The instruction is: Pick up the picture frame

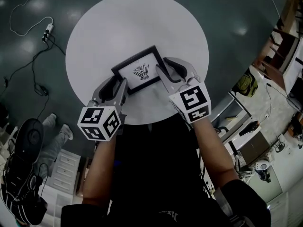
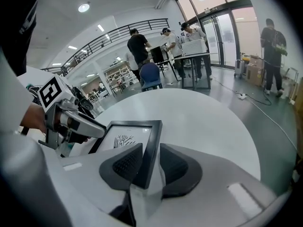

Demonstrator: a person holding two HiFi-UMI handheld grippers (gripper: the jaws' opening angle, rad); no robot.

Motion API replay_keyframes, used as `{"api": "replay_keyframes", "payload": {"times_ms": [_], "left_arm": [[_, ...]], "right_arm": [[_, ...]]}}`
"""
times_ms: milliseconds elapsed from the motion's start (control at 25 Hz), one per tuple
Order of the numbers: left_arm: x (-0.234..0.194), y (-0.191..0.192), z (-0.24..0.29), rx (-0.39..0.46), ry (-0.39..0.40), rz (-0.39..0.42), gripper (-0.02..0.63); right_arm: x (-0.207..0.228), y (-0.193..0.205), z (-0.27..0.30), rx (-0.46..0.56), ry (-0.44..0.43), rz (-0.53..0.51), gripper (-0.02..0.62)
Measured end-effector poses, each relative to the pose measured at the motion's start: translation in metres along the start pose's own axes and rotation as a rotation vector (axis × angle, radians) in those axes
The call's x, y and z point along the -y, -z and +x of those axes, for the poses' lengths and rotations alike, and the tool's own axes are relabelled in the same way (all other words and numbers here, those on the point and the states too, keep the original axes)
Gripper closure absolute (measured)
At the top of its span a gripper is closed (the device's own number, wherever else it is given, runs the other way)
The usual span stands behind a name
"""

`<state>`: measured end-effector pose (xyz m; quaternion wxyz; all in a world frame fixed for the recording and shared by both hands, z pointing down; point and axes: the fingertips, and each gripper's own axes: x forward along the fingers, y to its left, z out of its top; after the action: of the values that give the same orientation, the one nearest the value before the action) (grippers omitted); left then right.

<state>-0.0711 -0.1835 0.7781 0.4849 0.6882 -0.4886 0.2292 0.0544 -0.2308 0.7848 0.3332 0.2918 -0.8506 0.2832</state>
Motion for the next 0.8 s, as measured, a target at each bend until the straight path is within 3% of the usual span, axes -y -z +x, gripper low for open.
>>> {"api": "replay_keyframes", "payload": {"times_ms": [800], "left_arm": [[0.001, -0.011, -0.003, 0.015, -0.02, -0.01, 0.5]], "right_arm": [[0.001, -0.017, -0.005, 0.04, 0.044, -0.011, 0.516]]}}
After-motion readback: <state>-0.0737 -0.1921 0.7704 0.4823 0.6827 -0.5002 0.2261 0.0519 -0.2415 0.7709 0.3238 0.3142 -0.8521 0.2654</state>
